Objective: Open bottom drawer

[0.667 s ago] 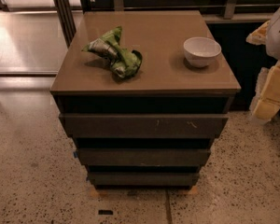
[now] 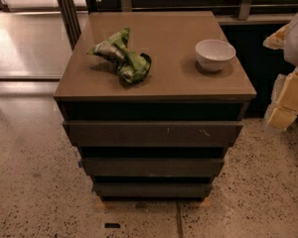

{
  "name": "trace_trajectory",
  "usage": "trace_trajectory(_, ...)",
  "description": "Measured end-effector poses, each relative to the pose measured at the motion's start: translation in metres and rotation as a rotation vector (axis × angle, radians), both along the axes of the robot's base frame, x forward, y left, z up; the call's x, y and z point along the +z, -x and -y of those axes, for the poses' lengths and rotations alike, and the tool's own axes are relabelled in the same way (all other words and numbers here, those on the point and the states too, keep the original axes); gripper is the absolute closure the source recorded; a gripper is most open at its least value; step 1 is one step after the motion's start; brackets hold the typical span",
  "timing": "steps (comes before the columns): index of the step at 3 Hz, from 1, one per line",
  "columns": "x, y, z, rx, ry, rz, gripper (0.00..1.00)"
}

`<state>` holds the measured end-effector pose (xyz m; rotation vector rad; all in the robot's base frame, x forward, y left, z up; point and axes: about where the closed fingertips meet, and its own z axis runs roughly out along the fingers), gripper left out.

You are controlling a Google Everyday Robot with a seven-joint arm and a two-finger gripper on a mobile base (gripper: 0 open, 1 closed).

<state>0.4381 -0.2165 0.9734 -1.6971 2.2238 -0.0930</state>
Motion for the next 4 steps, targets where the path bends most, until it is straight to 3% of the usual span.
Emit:
trace_trajectory(1,-0.04,0.007,-0.002,-0.063,-0.13,0.012,0.0)
trace_trajectory(2,-0.113,0.008,-0.022,-0.085,-0.335,-0.035,0.0)
trace_trajectory(3,-0.149,-0.019,-0.047,-0.102,-0.497,-0.004,0.0)
trace_trajectory(4,-0.149,-0.029,-0.05,-0.114,-0.52,0.023,0.17)
